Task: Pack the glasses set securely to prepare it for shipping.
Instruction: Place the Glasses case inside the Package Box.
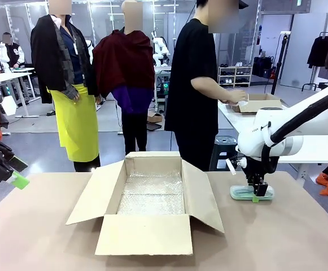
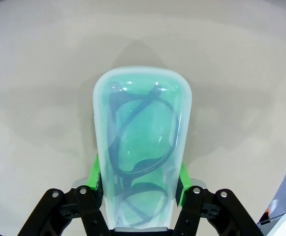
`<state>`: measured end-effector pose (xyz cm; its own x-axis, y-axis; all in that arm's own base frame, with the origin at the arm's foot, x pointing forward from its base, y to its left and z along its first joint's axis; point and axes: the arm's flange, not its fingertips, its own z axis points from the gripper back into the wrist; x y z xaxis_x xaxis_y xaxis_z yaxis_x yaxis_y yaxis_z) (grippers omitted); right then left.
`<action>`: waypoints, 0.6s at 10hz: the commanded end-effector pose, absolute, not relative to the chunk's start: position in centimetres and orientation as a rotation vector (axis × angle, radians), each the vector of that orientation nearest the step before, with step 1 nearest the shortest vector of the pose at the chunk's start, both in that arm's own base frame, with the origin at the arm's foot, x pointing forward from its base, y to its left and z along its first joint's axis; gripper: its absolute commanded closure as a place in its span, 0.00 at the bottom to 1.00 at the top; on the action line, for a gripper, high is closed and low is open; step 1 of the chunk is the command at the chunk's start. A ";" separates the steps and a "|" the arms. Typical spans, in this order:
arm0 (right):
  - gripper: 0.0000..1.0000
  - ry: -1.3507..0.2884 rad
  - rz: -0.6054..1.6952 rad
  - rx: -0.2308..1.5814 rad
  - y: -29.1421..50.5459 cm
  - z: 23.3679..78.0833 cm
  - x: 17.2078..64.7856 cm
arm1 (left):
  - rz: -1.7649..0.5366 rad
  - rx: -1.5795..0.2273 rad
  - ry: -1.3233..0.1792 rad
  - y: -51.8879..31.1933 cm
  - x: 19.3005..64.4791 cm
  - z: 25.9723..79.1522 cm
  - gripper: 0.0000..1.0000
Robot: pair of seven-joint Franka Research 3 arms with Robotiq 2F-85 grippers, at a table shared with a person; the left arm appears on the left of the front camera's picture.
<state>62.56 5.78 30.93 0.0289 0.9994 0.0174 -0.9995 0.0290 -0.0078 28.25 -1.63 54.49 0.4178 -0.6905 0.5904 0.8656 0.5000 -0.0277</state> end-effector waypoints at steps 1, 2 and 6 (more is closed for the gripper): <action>0.39 -0.037 1.535 0.018 5.9 31.6 62.1 | -1.020 -0.368 -0.564 -1.6 28.2 54.6 0.00; 0.39 -0.045 1.530 0.016 5.9 32.1 62.0 | -1.020 -0.368 -0.564 -1.6 28.2 54.6 0.00; 0.39 -0.075 1.562 -0.024 6.9 40.2 59.4 | -1.020 -0.368 -0.564 -1.6 28.2 54.6 0.00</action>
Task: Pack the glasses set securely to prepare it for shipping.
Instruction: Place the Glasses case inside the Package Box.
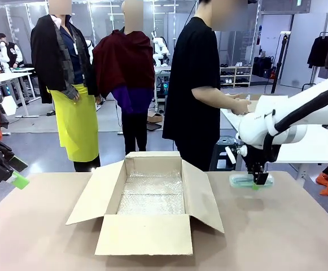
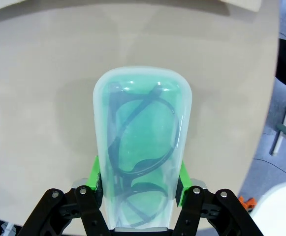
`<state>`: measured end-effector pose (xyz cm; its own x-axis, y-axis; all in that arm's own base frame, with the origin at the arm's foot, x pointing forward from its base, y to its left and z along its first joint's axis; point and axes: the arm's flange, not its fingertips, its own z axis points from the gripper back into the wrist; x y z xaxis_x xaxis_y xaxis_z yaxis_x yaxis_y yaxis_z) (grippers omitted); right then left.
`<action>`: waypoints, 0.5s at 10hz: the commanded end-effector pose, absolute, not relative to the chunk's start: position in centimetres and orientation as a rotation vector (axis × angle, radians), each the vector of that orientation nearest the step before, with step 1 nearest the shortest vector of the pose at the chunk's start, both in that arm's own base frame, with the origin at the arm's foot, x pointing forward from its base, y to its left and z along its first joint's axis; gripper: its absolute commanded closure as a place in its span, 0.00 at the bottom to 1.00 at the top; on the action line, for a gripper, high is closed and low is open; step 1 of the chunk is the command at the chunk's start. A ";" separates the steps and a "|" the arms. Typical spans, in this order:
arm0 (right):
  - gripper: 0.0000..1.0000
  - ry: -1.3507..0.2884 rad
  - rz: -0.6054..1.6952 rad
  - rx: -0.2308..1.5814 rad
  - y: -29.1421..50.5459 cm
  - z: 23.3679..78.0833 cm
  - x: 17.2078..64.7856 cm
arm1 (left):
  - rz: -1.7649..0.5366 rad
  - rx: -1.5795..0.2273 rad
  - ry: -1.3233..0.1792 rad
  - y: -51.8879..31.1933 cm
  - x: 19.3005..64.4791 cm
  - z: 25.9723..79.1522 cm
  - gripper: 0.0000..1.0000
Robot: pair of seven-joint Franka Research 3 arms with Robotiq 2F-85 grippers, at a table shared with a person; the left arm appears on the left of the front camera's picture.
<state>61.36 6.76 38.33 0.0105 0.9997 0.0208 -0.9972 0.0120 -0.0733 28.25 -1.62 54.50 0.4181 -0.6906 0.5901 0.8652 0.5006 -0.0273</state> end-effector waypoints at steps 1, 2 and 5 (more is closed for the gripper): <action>0.39 -0.068 1.553 -0.040 7.4 42.3 58.5 | -1.020 -0.368 -0.564 -1.6 28.2 54.6 0.00; 0.39 -0.046 1.553 -0.079 7.8 43.8 58.0 | -1.020 -0.368 -0.564 -1.6 28.2 54.6 0.00; 0.39 -0.061 1.545 -0.045 8.9 46.1 57.8 | -1.020 -0.368 -0.564 -1.6 28.2 54.6 0.00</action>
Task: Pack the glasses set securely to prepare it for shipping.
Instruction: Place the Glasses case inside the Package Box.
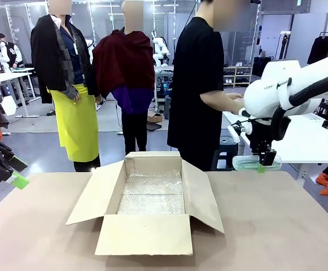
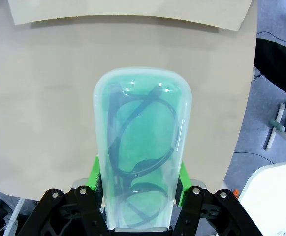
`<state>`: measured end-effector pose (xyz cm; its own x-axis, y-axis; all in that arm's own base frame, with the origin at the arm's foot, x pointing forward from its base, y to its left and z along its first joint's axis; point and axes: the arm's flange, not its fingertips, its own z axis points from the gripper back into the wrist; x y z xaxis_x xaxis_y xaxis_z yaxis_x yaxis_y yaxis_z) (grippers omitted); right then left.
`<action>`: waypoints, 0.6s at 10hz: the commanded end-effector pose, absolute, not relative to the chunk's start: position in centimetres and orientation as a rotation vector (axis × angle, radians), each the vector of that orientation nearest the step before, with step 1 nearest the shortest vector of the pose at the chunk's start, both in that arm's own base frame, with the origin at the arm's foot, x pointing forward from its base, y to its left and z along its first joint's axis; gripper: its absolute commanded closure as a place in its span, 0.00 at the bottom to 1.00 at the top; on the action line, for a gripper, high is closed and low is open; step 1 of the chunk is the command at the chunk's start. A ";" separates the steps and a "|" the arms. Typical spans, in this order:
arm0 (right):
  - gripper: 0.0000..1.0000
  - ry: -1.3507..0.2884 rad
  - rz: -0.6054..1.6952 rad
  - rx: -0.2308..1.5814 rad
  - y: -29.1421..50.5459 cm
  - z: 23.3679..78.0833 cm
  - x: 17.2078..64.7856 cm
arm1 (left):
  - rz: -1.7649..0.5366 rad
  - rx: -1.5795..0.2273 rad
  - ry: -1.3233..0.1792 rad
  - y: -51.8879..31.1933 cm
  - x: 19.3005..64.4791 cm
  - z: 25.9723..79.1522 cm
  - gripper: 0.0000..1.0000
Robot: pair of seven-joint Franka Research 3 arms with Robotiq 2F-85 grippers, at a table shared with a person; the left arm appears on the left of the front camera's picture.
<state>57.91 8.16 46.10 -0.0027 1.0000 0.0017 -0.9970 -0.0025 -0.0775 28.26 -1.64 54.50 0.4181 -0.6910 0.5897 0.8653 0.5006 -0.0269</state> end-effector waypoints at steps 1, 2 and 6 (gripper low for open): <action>0.39 -0.064 1.546 -0.042 10.1 47.2 57.8 | -1.020 -0.368 -0.564 -1.6 28.2 54.6 0.00; 0.39 -0.055 1.550 -0.054 12.7 48.6 57.7 | -1.020 -0.368 -0.564 -1.6 28.2 54.6 0.00; 0.39 -0.027 1.615 -0.106 25.7 51.5 57.4 | -1.020 -0.368 -0.564 -1.6 28.2 54.6 0.00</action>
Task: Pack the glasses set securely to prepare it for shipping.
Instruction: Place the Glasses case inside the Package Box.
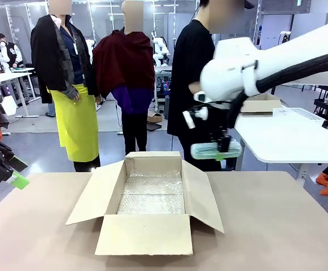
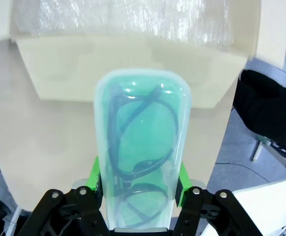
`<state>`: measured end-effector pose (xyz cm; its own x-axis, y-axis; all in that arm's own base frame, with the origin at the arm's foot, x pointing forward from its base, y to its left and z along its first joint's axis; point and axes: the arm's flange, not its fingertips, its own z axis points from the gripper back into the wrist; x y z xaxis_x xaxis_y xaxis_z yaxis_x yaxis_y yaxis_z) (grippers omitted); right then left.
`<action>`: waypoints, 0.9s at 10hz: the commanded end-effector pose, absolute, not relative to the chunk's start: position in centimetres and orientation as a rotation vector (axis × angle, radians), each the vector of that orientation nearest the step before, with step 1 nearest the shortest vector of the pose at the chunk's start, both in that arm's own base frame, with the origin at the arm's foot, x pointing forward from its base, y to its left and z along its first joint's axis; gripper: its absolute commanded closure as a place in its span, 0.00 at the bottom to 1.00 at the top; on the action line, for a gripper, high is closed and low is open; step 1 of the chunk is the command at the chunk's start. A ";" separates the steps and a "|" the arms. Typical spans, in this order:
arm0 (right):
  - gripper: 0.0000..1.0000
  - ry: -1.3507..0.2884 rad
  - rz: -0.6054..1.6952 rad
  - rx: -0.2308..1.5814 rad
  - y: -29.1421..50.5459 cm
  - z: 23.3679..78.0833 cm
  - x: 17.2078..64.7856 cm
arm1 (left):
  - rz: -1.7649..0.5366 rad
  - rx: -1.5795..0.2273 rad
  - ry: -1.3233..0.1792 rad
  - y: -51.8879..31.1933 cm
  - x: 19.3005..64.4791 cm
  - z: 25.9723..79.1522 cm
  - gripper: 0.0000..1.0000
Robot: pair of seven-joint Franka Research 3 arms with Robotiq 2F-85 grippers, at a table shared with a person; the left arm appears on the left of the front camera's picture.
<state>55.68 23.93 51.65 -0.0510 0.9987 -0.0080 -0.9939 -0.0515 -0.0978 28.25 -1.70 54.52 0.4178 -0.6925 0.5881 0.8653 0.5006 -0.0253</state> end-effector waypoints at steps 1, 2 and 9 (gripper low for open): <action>0.39 -0.035 1.626 -0.109 29.1 51.7 57.5 | -1.020 -0.368 -0.564 -1.6 28.2 54.6 0.00; 0.39 -0.033 1.642 -0.121 32.6 51.4 57.9 | -1.020 -0.368 -0.564 -1.6 28.2 54.6 0.00; 0.39 -0.004 1.691 -0.067 45.4 44.2 63.0 | -1.020 -0.368 -0.564 -1.6 28.2 54.6 0.00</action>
<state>60.92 43.30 43.46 -0.1519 0.9881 -0.0226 -0.9873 -0.1527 -0.0436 28.25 -1.72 54.53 0.4183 -0.6930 0.5872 0.8649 0.5014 -0.0243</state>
